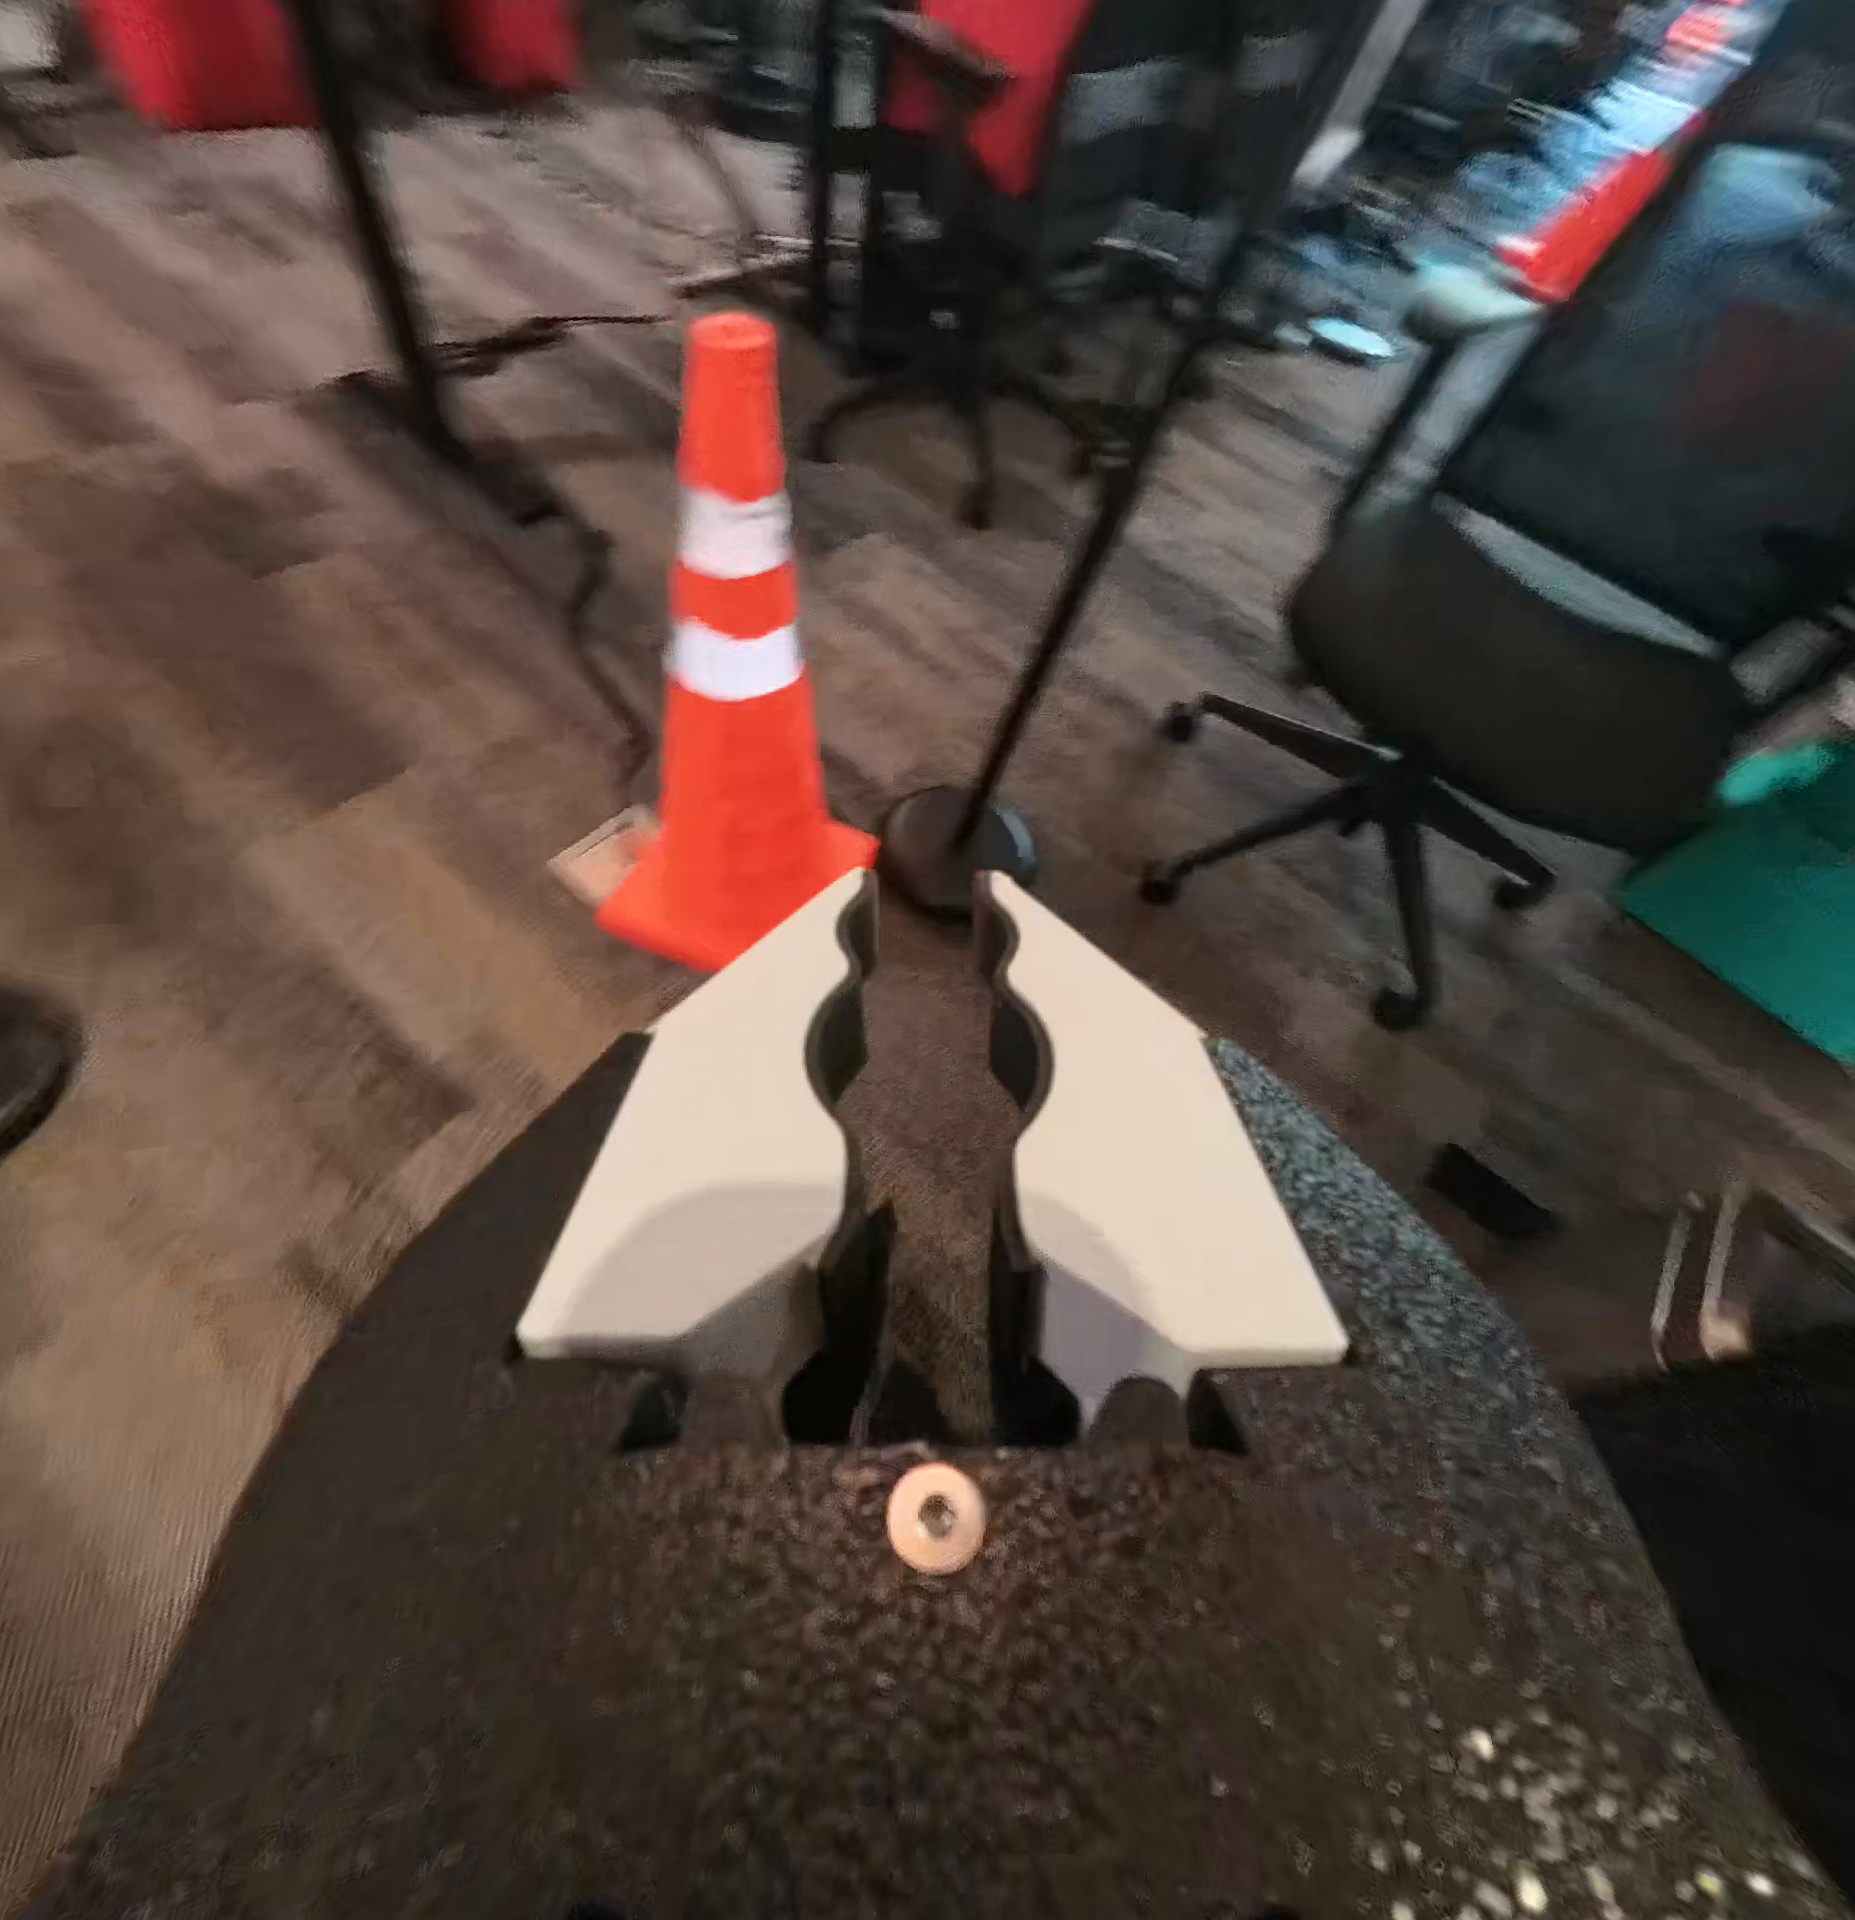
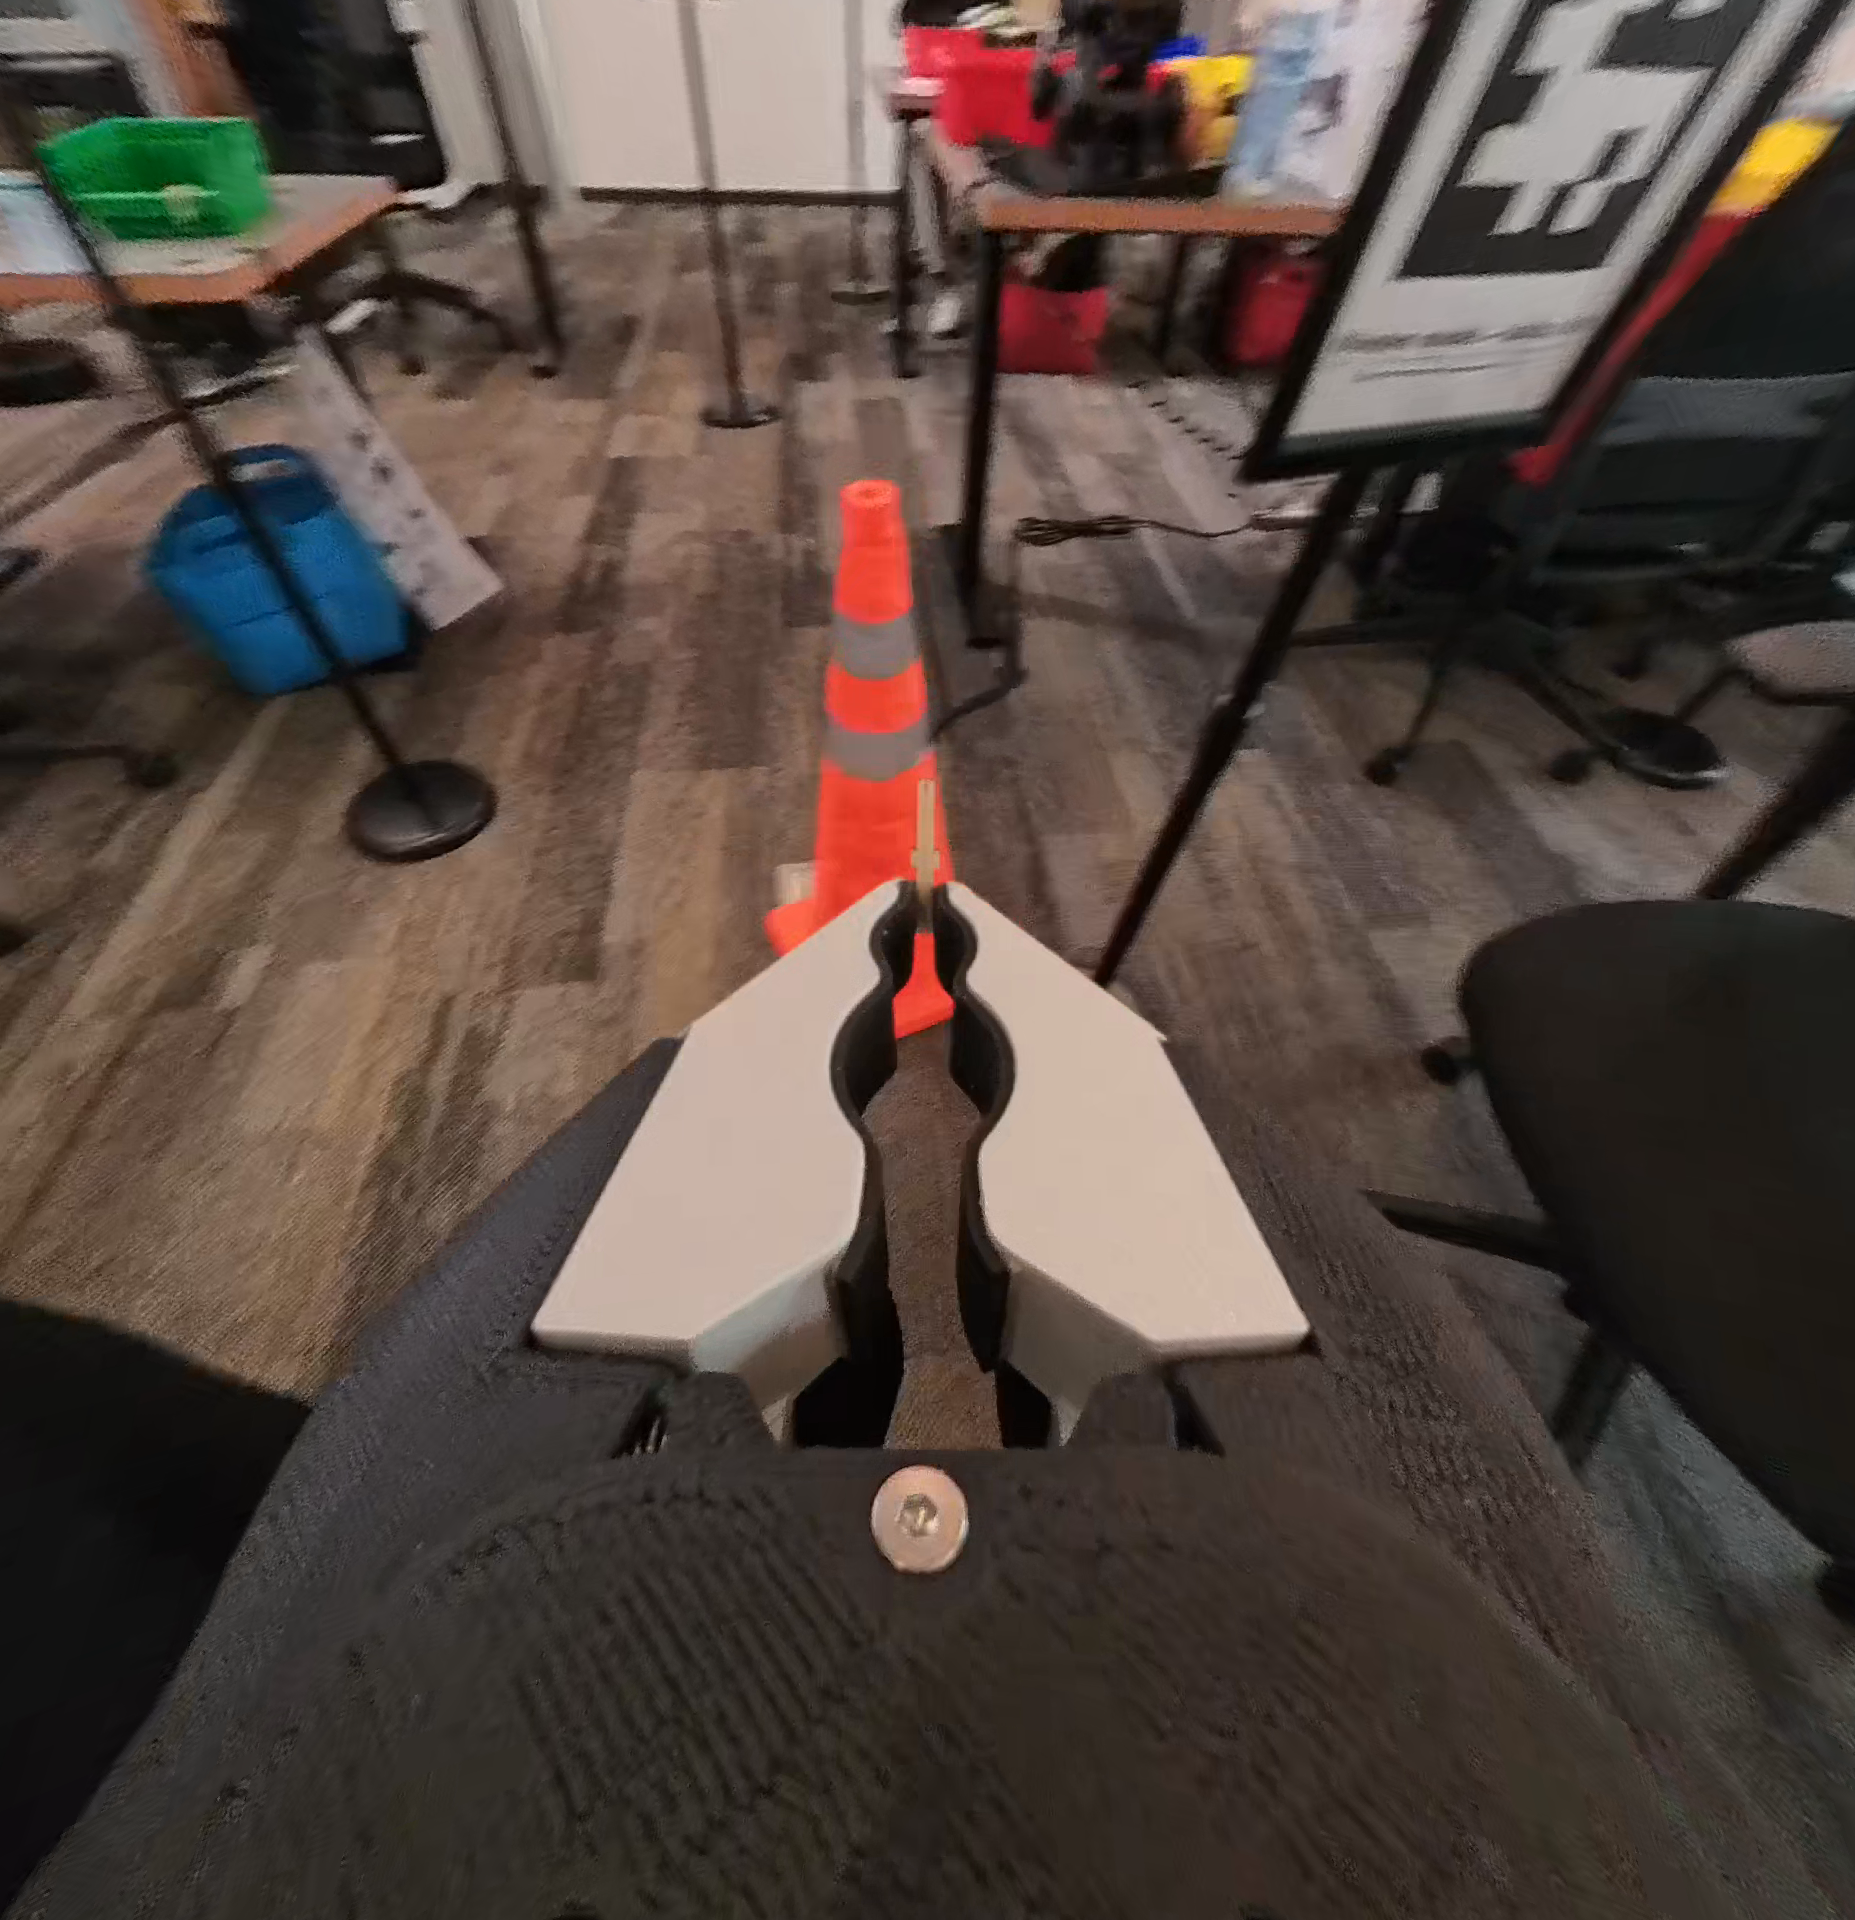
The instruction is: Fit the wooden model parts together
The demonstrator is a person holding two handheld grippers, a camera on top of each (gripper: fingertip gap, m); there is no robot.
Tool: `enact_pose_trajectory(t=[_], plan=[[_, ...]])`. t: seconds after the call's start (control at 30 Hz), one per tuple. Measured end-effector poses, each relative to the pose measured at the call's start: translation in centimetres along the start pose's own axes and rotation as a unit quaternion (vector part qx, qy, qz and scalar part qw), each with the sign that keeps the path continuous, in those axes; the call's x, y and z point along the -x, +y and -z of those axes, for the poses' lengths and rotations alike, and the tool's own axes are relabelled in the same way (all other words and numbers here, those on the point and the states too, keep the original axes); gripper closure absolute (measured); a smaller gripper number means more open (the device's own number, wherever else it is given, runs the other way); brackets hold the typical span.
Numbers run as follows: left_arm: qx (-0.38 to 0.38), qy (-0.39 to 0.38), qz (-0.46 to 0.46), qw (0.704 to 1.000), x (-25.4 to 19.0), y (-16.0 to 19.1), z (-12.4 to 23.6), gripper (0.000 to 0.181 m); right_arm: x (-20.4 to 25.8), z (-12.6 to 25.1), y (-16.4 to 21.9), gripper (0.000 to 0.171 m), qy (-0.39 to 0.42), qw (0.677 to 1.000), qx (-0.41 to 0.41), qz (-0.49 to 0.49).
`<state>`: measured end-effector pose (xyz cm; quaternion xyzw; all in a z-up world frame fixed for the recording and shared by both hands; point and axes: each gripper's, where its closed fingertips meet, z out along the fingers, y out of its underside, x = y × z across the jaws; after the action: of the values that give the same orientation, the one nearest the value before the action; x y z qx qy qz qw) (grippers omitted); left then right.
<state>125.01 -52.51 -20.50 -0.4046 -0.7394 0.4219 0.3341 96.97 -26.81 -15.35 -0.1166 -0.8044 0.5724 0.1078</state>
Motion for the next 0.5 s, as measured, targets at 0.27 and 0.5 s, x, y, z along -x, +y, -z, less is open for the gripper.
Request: enact_pose_trajectory(t=[0.27, 0.5], plan=[[0.055, 0.362, -0.17, 0.915, -16.1, -8.6, -20.8, 0.161, -11.8, 3.1, -1.3, 0.17, 0.275, 0.96, -0.028, -0.055], [0.018, 0.542, -0.218, 0.811, -34.4, -13.1, -32.4, 0.16, -22.3, 11.1, 2.3, 0.17, 0.459, 0.882, -0.026, -0.104]])
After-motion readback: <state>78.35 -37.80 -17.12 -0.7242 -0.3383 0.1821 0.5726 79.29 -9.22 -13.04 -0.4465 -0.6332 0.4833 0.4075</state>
